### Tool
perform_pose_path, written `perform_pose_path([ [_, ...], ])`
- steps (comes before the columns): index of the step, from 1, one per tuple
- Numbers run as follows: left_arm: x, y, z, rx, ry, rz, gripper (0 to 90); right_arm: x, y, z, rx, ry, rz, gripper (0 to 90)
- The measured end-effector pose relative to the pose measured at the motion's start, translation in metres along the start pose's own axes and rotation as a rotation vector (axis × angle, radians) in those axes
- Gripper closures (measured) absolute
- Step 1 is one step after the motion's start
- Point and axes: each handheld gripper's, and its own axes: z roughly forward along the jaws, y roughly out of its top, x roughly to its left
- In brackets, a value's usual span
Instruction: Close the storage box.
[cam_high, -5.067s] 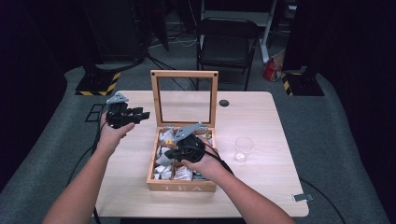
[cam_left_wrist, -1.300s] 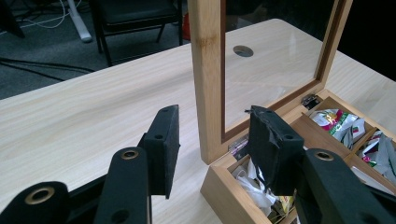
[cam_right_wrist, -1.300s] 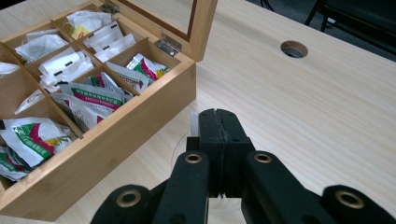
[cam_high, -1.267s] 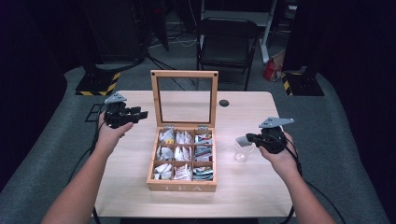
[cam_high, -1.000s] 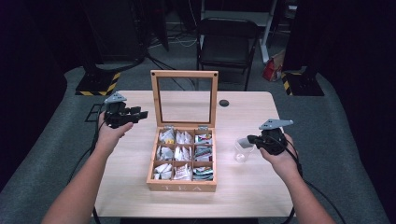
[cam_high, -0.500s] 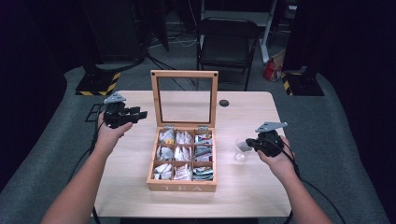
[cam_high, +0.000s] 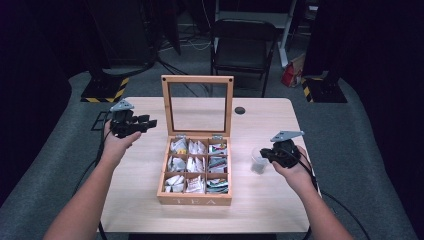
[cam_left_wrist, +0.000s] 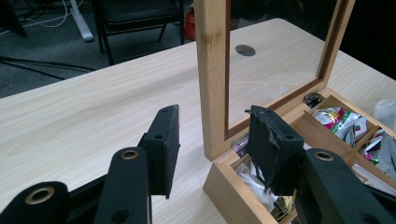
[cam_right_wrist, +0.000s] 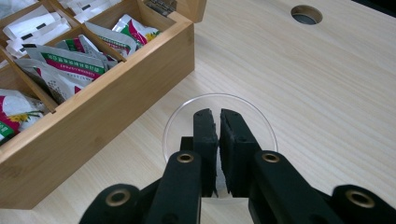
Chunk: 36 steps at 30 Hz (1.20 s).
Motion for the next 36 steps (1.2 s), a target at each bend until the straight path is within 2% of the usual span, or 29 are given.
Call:
perform_pose_path([
  [11,0.000,0.000,0.000,0.002,0.000,0.000,53.4,0.005,0.009,0.001,-0.024,0.022,0.000,83.0],
  [20,0.001,0.000,0.000,0.003,0.000,0.002,53.4,0.009,0.023,0.002,-0.041,0.048,-0.002,80.9],
  [25,0.001,0.002,-0.001,0.000,-0.001,0.000,53.4,0.011,0.035,0.003,-0.047,0.053,-0.023,79.6],
  [29,0.002,0.002,-0.001,0.000,0.000,0.001,53.4,0.013,0.046,0.004,-0.063,0.065,-0.022,77.9],
  [36,0.001,0.002,0.000,0.007,-0.004,0.000,53.3,0.014,0.061,0.013,-0.060,0.082,-0.018,74.6],
])
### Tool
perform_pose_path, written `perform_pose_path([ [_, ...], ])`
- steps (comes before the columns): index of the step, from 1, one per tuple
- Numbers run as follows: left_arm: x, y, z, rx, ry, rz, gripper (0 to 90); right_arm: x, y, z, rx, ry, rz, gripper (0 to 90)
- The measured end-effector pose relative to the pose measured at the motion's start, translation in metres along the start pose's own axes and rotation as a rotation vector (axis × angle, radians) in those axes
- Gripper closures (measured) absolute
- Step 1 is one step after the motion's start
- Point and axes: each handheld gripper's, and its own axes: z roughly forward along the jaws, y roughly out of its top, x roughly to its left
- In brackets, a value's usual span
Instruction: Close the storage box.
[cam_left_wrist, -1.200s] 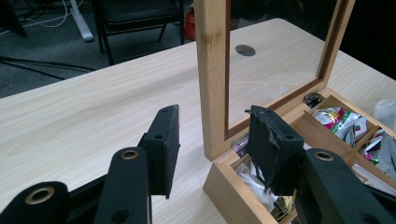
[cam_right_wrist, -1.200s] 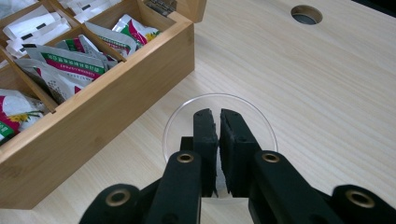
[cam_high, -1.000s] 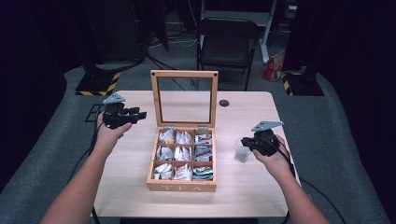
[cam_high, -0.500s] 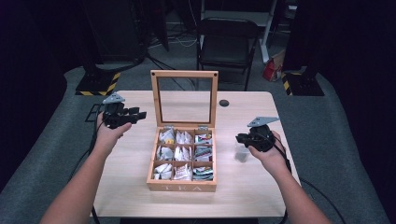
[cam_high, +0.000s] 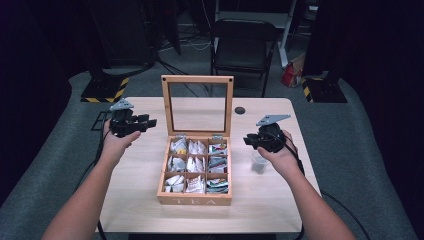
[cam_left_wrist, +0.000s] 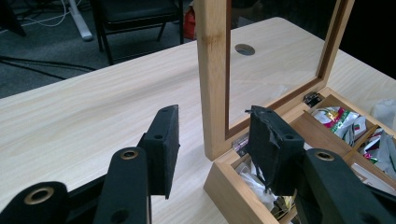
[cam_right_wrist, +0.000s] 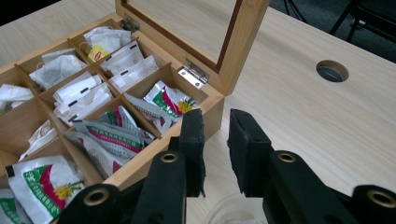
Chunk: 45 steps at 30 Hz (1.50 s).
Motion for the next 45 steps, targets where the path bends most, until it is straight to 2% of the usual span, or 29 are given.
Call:
perform_pose_path([
  [8,0.001,0.000,0.001,-0.005,0.004,-0.006,52.1,-0.001,0.015,0.010,-0.009,0.008,-0.004,72.2],
  [15,-0.001,0.001,0.001,-0.003,-0.007,-0.009,49.3,-0.002,0.024,0.020,-0.015,0.014,0.005,60.1],
  [20,-0.001,0.001,0.002,0.001,-0.009,-0.008,49.3,-0.003,0.030,0.025,-0.023,0.021,0.009,57.7],
  [23,-0.001,0.001,0.003,0.005,-0.012,-0.005,49.3,-0.005,0.033,0.027,-0.012,0.009,-0.002,56.7],
  [27,-0.002,0.001,0.004,0.006,-0.016,-0.001,49.3,-0.007,0.038,0.029,-0.018,0.009,0.016,56.4],
  [32,-0.002,0.001,0.003,0.007,-0.012,-0.002,49.3,-0.009,0.043,0.032,-0.025,0.004,0.014,55.6],
  [36,-0.001,0.002,0.002,0.005,-0.015,-0.006,49.3,-0.011,0.047,0.034,-0.022,-0.012,0.023,49.2],
  [42,0.000,0.004,0.002,0.018,-0.013,-0.001,47.5,-0.015,0.052,0.036,-0.028,-0.027,0.023,46.4],
  [45,0.001,0.006,0.003,0.031,-0.008,0.000,44.5,-0.018,0.056,0.037,-0.033,-0.016,0.015,42.6],
])
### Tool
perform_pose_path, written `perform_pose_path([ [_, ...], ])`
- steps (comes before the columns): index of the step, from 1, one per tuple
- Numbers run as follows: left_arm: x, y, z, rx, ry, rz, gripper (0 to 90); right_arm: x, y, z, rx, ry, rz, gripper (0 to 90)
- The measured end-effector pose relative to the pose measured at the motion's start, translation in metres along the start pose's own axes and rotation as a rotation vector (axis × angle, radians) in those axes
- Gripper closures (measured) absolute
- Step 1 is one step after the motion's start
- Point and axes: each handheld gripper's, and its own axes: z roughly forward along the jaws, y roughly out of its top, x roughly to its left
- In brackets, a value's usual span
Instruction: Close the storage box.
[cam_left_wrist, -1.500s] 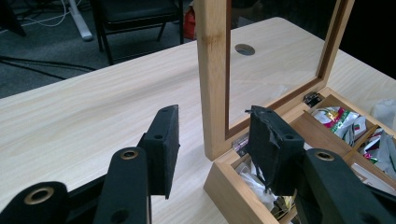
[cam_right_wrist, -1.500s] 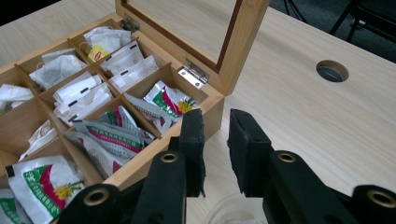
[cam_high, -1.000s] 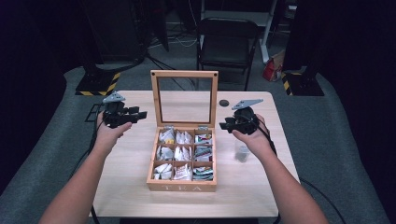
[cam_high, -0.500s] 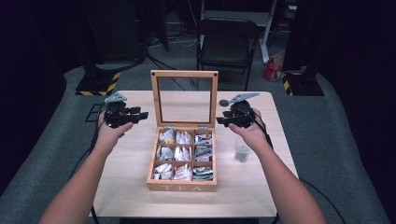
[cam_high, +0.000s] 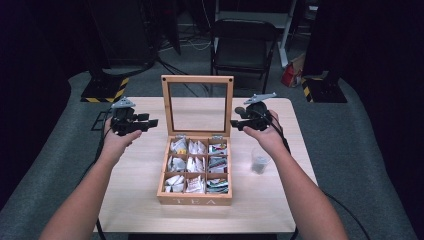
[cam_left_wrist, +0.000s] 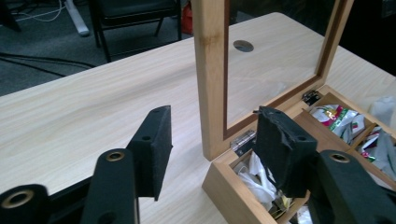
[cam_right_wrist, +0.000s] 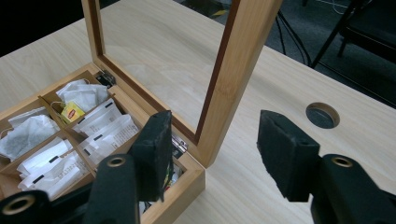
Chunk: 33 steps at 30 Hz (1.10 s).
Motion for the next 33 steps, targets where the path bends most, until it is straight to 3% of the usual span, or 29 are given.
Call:
perform_pose_path([
  [9,-0.001,0.000,0.008,0.021,-0.010,0.003,40.6,-0.003,0.009,0.012,0.025,-0.005,-0.031,40.3],
  [14,0.001,-0.002,0.010,0.021,-0.013,0.004,40.4,-0.007,0.011,0.020,0.034,-0.011,-0.024,40.4],
  [15,0.001,-0.002,0.010,0.018,-0.013,0.002,40.4,-0.007,0.011,0.022,0.040,-0.011,-0.004,40.6],
  [16,0.001,-0.003,0.010,0.014,-0.011,0.000,40.5,-0.009,0.010,0.024,0.034,-0.007,-0.019,40.7],
  [33,0.006,-0.009,0.002,0.019,-0.008,-0.011,41.6,-0.004,0.017,0.045,0.036,0.007,-0.042,41.2],
])
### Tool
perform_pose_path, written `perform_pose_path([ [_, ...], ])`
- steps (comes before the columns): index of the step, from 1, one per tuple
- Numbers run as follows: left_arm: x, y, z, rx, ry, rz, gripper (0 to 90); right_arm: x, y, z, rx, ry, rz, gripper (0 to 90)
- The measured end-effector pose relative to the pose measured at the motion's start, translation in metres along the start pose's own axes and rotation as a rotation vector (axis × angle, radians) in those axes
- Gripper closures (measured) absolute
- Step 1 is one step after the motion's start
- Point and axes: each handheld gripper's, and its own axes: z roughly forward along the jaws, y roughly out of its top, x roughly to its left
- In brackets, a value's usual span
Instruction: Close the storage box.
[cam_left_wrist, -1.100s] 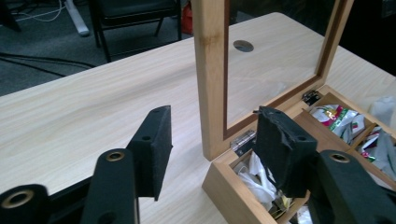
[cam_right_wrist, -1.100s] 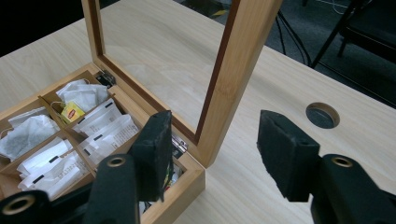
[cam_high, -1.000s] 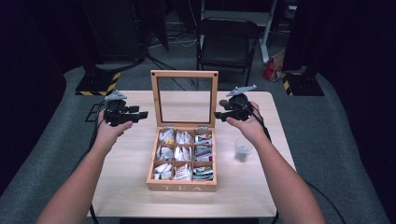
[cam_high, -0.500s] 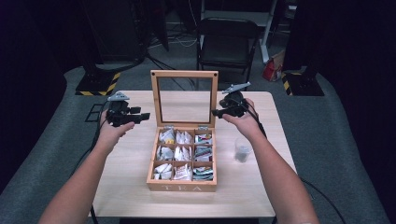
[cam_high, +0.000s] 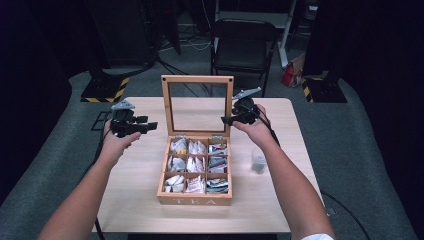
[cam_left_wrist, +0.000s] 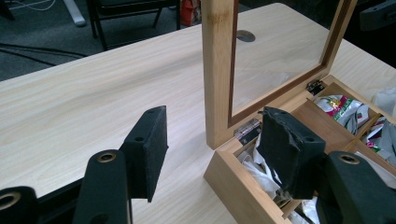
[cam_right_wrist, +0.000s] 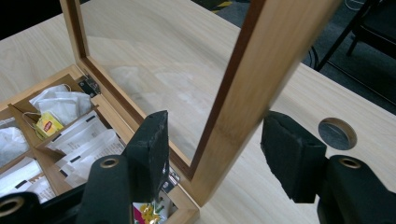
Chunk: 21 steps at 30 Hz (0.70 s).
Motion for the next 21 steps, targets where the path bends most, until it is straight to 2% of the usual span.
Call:
perform_pose_path([
  [3,0.001,-0.001,-0.001,0.002,0.000,0.000,41.7,-0.001,0.000,0.003,0.000,0.000,0.000,41.5],
  [4,0.001,-0.001,-0.001,0.000,0.002,0.000,41.8,-0.001,0.000,0.003,0.004,0.001,0.013,41.5],
  [14,0.001,-0.003,-0.002,-0.004,-0.003,-0.002,42.4,0.001,0.001,0.006,-0.004,0.011,0.004,41.2],
  [21,-0.001,-0.001,-0.001,-0.002,-0.004,0.004,42.5,0.002,0.001,-0.005,0.010,0.018,0.008,56.5],
])
